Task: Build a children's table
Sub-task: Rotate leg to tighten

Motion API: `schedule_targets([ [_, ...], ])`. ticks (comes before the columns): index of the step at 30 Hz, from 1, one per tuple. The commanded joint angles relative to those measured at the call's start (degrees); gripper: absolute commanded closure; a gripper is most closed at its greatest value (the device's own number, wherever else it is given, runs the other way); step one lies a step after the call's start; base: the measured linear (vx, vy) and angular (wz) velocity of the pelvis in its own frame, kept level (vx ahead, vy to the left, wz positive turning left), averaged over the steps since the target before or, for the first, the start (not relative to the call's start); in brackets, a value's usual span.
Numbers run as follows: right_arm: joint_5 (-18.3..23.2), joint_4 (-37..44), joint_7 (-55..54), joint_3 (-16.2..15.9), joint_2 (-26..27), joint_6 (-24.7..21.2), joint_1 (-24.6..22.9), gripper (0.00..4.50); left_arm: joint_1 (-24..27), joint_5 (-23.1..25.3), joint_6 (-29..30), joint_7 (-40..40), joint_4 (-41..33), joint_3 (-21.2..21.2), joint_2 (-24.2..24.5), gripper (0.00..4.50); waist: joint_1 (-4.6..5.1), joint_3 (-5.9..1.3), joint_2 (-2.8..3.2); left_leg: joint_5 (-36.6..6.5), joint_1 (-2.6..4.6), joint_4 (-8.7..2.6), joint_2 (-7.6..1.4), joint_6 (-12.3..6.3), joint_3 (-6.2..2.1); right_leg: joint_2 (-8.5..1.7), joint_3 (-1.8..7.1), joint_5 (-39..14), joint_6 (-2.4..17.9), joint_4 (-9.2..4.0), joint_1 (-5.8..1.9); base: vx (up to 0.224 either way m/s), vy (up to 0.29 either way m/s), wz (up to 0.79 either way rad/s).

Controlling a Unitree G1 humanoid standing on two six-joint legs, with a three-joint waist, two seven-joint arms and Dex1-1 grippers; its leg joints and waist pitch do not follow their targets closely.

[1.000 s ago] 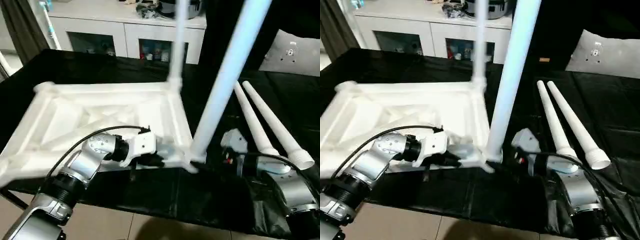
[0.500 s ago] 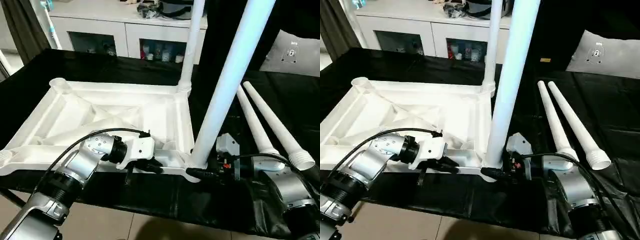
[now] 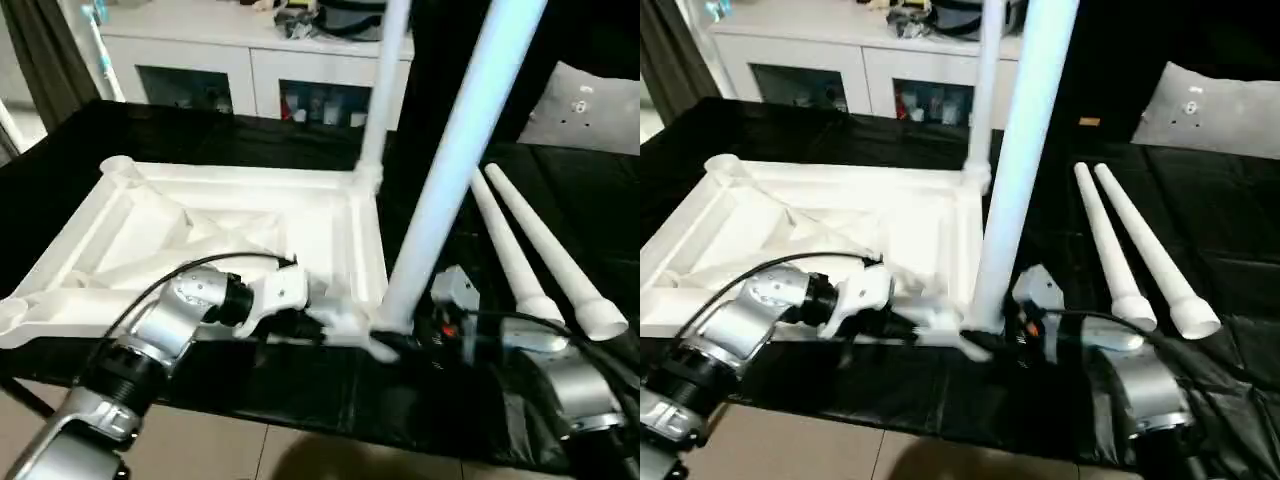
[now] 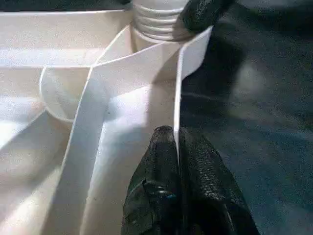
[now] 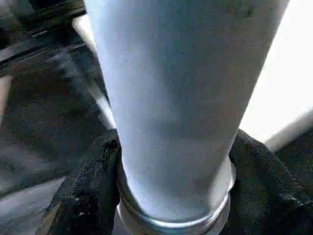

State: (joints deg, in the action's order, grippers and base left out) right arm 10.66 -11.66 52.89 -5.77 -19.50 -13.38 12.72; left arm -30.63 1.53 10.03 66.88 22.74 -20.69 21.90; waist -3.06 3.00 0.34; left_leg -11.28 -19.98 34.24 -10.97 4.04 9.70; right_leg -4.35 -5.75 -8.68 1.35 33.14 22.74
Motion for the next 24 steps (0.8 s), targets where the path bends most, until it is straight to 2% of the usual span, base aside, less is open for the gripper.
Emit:
schedule_targets([
  [1,0.3,1.9,-5.0,-3.4,5.8,-2.2,-0.3,1.78,-1.1,-0.3,4.0,-9.1,-1.6,0.9,-5.5,4.50,0.38,-3.19,0.03,-15.8,0.45,-4.21,-1.82,-1.06,-0.65,-4.02,2.36,-31.4,6.1,-5.51,-2.35,0.000,0.000,0.00],
  [2,-0.9,1.0,-11.5,-2.6,9.3,-3.5,0.4,1.78,-2.0,0.1,6.1,-14.8,-0.8,2.2,-8.7,4.50,0.81,-3.21,-0.04,-16.6,0.31,-4.13,-1.66,-0.66,-0.86,-4.01,2.08,-32.6,5.1,-5.76,-2.34,0.000,0.000,0.00],
  [3,-0.9,1.0,-11.5,-2.6,9.3,-3.5,0.4,1.78,-2.0,0.1,6.1,-14.8,-0.8,2.2,-8.7,4.50,1.02,-3.15,-0.02,-17.0,0.32,-4.13,-1.59,-0.69,-0.85,-3.92,2.00,-33.0,4.9,-5.97,-2.18,0.000,0.000,0.00],
  [4,-2.3,-0.8,-18.4,-1.3,12.7,-5.1,1.7,1.78,-3.1,0.1,8.1,-20.6,-0.1,3.9,-12.8,4.50,1.54,-3.28,0.04,-17.7,0.29,-4.15,-1.64,-0.90,-1.01,-3.89,1.95,-32.3,4.6,-5.95,-2.23,0.000,0.000,0.00],
  [5,-2.3,-0.8,-18.4,-1.3,12.7,-5.1,1.7,1.78,-3.1,0.1,8.1,-20.6,-0.1,3.9,-12.8,4.50,1.54,-3.28,0.04,-17.7,0.29,-4.15,-1.64,-0.90,-1.01,-3.89,1.95,-32.3,4.6,-5.95,-2.23,0.000,0.000,0.00],
  [6,-3.6,-4.2,-27.2,1.1,16.4,-7.0,3.8,1.78,-4.7,0.3,9.8,-27.1,1.0,5.5,-17.5,4.50,1.98,-3.36,-0.03,-18.0,0.19,-4.04,-1.55,-1.02,-0.99,-3.80,1.92,-31.1,5.1,-5.91,-2.09,0.000,0.000,0.00],
  [9,-4.1,-5.8,-31.4,2.6,18.3,-8.0,4.8,1.78,-5.5,0.8,10.6,-30.3,1.6,6.1,-19.9,4.50,1.96,-3.49,-0.16,-17.3,0.22,-3.83,-1.22,-1.62,-0.91,-3.89,1.85,-31.2,4.7,-6.16,-2.14,0.000,0.000,0.00],
  [10,-4.2,-6.5,-34.0,4.1,19.6,-7.4,5.1,1.43,-6.3,2.4,9.5,-32.6,2.9,5.5,-21.5,4.50,1.78,-3.53,-0.13,-16.3,0.04,-3.84,-1.18,-2.31,-0.77,-3.90,2.02,-30.5,4.3,-6.25,-2.17,0.000,0.000,0.00],
  [13,-4.5,-6.2,-36.4,5.5,20.6,-6.3,5.0,1.22,-6.4,3.9,8.1,-31.4,3.5,3.6,-21.2,4.50,1.33,-3.81,-0.09,-13.3,-0.27,-3.99,-1.26,-3.42,-0.59,-3.85,2.40,-25.8,5.0,-5.72,-2.40,0.000,0.000,0.00],
  [17,-4.2,-5.4,-37.2,6.8,20.7,-5.6,4.6,0.73,-5.8,4.5,5.5,-28.8,3.4,2.5,-19.3,4.50,1.31,-3.94,-0.08,-10.9,-0.82,-4.11,-1.20,-3.82,-0.68,-3.82,2.39,-23.6,5.1,-5.29,-2.94,0.000,0.000,0.00],
  [21,-5.6,-4.9,-39.1,8.1,19.6,-2.8,3.9,0.46,-4.9,4.9,0.8,-25.4,3.9,1.7,-16.6,4.50,1.36,-4.36,0.23,-7.1,-0.85,-4.02,-1.65,-4.12,-0.64,-3.79,2.78,-15.4,8.1,-4.12,-3.01,0.000,0.000,0.00],
  [22,-4.7,-4.2,-38.3,8.8,19.3,-2.7,3.7,0.38,-4.9,4.8,-1.4,-24.5,4.6,1.6,-16.2,4.50,1.38,-4.45,0.24,-6.1,-0.82,-3.93,-1.76,-4.28,-0.57,-3.74,2.86,-12.3,9.4,-3.66,-3.06,0.000,0.000,0.00],
  [24,-3.7,-3.2,-37.7,9.8,18.7,-1.4,3.3,0.24,-5.1,4.6,-4.4,-23.9,6.0,1.8,-15.9,4.50,1.19,-4.39,0.34,-5.9,-0.74,-3.86,-1.71,-5.16,-0.44,-3.76,2.94,-10.5,10.4,-3.62,-3.06,0.000,0.000,0.00],
])
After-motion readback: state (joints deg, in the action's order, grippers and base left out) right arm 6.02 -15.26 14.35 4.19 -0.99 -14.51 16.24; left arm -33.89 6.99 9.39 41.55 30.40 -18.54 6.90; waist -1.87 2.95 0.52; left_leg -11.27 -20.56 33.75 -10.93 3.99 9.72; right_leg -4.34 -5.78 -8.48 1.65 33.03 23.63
